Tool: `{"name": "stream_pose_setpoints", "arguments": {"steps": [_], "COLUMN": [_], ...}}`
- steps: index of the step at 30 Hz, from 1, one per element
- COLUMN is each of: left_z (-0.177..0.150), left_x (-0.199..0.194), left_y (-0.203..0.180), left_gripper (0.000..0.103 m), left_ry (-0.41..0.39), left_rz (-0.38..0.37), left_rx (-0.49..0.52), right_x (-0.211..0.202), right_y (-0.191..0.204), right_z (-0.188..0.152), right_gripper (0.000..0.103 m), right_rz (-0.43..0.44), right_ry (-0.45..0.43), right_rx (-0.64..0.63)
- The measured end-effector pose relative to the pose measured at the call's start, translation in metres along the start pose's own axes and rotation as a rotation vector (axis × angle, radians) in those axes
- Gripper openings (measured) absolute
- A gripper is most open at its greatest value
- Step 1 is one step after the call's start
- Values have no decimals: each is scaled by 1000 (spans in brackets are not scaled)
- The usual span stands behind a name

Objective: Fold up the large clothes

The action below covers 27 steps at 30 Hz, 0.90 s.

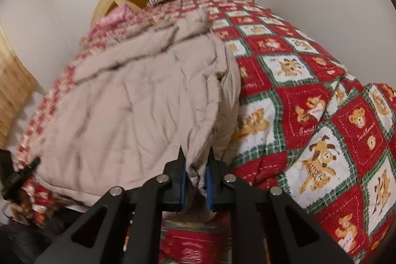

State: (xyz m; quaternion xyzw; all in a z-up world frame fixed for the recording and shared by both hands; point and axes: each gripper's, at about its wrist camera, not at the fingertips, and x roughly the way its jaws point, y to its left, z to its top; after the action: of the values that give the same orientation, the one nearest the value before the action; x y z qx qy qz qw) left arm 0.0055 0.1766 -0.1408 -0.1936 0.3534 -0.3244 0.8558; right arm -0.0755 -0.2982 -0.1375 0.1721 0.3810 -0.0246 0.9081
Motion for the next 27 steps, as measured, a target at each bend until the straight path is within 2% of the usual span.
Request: {"name": "stream_pose_setpoints", "arguments": {"steps": [3,7,11,16,21,24,27], "left_z": [8,26,38,55,89,118,148], "left_x": [-11,-34,-60,-90,-93,-80,-62], "left_y": [-9,-29,-54,-75,-72,-62,-54], "left_gripper": [12,12,12,12,12,12,12], "left_ry": [-27,-92,-142,-200,-229,-231,-239], "left_rz": [-24,-116,-169,-256,-267,-268,-220], "left_rx": [24,64,113,119,23,-62,-138], "right_x": [-17,-43,-77,-127,-153,-147,-135], "right_y": [5,18,26,34,38,43,51], "right_z": [5,10,16,24,41,69,104], "right_gripper": [15,15,15,14,14,14,14], "right_rz": [57,114,175,234,296,298,301], "right_ry": [-34,-76,-135,-227,-314,-332,-358], "right_rx": [12,2,-5,0,18,15,3]}}
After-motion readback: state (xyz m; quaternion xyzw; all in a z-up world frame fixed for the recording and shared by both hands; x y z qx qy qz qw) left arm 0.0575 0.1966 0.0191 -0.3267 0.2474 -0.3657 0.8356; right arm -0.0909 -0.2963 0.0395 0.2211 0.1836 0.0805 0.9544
